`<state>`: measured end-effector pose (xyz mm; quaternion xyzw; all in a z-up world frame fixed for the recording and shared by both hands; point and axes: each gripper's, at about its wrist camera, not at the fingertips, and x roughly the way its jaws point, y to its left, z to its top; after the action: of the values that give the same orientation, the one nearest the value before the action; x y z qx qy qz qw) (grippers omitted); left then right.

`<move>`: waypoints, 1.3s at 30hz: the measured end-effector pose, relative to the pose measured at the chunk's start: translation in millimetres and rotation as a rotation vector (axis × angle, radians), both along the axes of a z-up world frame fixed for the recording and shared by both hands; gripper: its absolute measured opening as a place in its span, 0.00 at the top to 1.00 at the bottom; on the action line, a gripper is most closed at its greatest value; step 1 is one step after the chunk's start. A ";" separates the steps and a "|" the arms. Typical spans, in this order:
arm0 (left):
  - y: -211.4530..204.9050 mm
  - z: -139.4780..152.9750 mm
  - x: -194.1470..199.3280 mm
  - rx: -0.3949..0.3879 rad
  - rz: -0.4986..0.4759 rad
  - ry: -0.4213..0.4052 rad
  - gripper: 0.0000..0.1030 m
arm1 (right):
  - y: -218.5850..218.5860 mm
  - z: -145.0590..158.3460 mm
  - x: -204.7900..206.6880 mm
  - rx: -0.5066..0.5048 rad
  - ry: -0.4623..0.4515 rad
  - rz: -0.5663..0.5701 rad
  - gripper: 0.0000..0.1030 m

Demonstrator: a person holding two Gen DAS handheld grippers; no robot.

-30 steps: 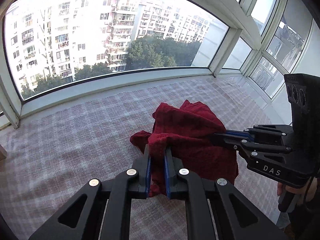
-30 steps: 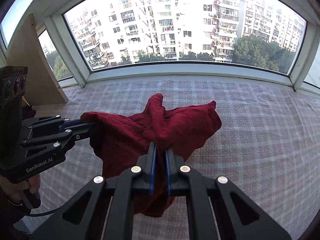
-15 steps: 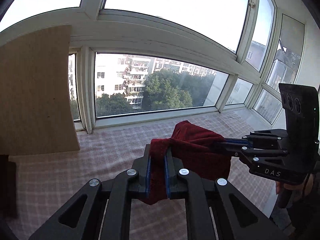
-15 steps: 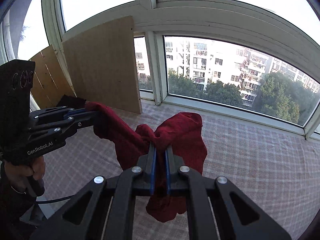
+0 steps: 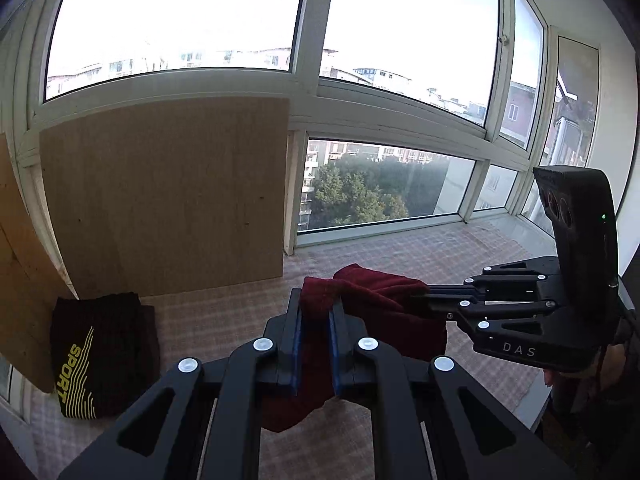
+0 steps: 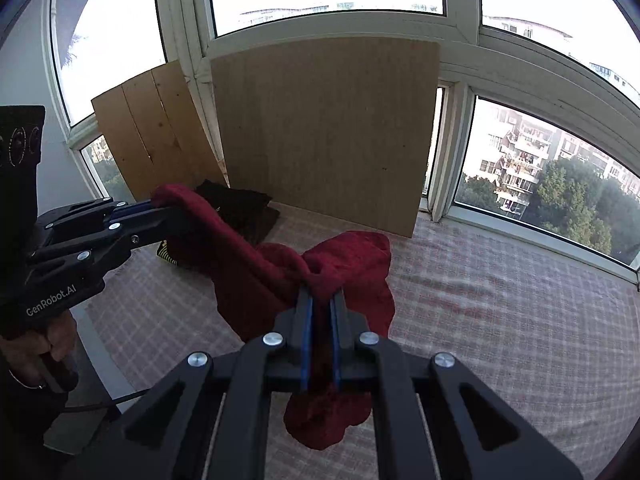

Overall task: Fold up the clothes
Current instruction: 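Lift the red T-shirt with both grippers and shake it loose, then lower the T-shirt and regrasp its edge with the left gripper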

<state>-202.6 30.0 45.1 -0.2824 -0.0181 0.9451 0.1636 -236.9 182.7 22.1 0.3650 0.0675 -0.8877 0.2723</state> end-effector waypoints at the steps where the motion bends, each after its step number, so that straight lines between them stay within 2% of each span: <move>1: -12.1 1.0 5.2 -0.008 -0.002 0.003 0.90 | -11.0 -0.4 3.9 -0.005 -0.003 -0.002 0.93; 6: -56.8 -3.4 7.8 -0.028 -0.005 -0.023 0.90 | -60.9 -5.9 18.0 -0.015 -0.018 -0.014 0.93; 9: -69.8 -20.1 -11.0 -0.068 -0.002 -0.049 0.89 | -77.8 -29.6 0.6 0.084 -0.040 -0.078 0.92; 11: -69.4 -47.3 -39.8 -0.118 0.016 -0.089 0.79 | -85.6 -51.1 -18.5 0.174 -0.068 -0.133 0.79; 12: -68.8 -61.5 -54.8 -0.143 0.025 -0.110 0.64 | -89.6 -61.9 -28.0 0.219 -0.082 -0.161 0.60; 13: -68.3 -75.8 -69.8 -0.168 0.035 -0.131 0.58 | -93.5 -72.7 -37.5 0.264 -0.095 -0.189 0.51; 14: -67.7 -90.0 -84.8 -0.193 0.044 -0.151 0.57 | -91.2 -85.9 -46.6 0.309 -0.094 -0.215 0.51; 15: -69.7 -103.6 -95.2 -0.211 0.053 -0.184 0.60 | -84.4 -96.2 -51.9 0.318 -0.109 -0.228 0.51; 17: -80.6 -118.4 -96.7 -0.175 0.054 -0.229 0.63 | -66.7 -113.0 -56.5 0.293 -0.153 -0.233 0.51; 19: -93.8 -126.1 -84.8 -0.115 0.040 -0.251 0.65 | -45.8 -128.2 -53.0 0.249 -0.207 -0.211 0.50; 23: -89.1 -158.5 -39.1 -0.163 -0.007 -0.327 0.60 | -16.0 -165.9 -34.0 0.273 -0.284 -0.160 0.50; 26: -84.4 -183.3 -4.0 -0.206 -0.044 -0.386 0.60 | -4.2 -192.2 -20.4 0.209 -0.372 -0.131 0.50; 28: -81.3 -199.9 19.4 -0.235 -0.069 -0.424 0.60 | -6.7 -206.4 -15.2 0.178 -0.414 -0.106 0.50; 31: -69.3 -225.0 37.3 -0.266 -0.094 -0.473 0.60 | -23.4 -223.5 -16.1 0.229 -0.417 -0.072 0.50; 33: -60.4 -237.7 34.3 -0.292 -0.092 -0.477 0.59 | -35.0 -234.9 -17.0 0.265 -0.418 -0.050 0.50; 37: -45.4 -260.7 21.3 -0.351 -0.094 -0.489 0.56 | -49.9 -249.2 -26.5 0.228 -0.466 -0.012 0.50; 39: -46.4 -267.6 11.4 -0.317 -0.098 -0.521 0.59 | -53.2 -252.9 -30.7 0.210 -0.487 -0.008 0.51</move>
<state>-191.2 -16.4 -222.5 -0.5378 0.1018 0.8229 0.1527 -267.6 129.5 -230.8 0.5946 0.0900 -0.7628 0.2376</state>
